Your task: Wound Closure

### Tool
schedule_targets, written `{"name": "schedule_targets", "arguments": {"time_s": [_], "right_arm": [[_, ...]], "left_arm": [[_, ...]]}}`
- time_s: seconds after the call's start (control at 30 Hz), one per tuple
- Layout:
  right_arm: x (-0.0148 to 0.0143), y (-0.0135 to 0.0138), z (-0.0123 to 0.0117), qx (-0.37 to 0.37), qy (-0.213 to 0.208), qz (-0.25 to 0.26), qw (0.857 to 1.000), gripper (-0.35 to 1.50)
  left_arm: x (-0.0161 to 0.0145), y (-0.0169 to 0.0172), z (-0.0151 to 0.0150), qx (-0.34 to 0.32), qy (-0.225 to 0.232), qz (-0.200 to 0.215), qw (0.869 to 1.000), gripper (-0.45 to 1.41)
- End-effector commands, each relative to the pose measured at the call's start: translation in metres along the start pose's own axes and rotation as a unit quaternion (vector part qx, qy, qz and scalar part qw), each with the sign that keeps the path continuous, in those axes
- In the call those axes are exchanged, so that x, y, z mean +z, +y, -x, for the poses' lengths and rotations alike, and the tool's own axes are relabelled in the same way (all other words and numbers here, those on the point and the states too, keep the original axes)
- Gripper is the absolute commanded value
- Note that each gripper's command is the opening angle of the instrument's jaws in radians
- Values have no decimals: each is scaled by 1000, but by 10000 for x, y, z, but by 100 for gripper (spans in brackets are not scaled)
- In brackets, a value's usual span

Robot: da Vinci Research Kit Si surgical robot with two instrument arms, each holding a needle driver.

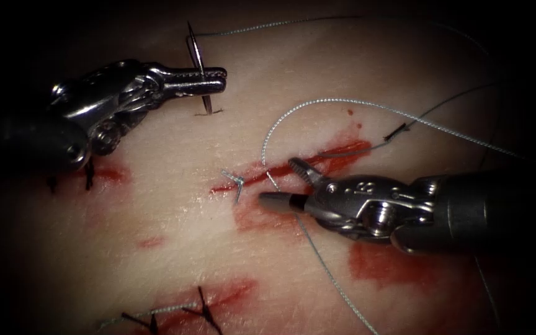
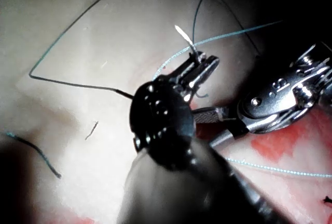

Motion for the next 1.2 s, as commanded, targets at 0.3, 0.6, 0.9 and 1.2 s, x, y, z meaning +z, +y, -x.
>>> {"name": "schedule_targets", "arguments": {"time_s": [0.3,0.6,0.9,1.2], "right_arm": [[44,0,41,23,-41,36,998,74],[21,3,42,34,-91,40,994,-35],[-68,32,48,18,-147,51,988,-35],[-140,91,90,-20,-226,60,972,-35]], "left_arm": [[4,-3,5,0,0,0,1000,-45],[3,-1,4,-1,0,0,1000,-45],[3,-1,4,-1,0,1,1000,-45],[-1,-1,-1,5,0,0,1000,-45]]}}
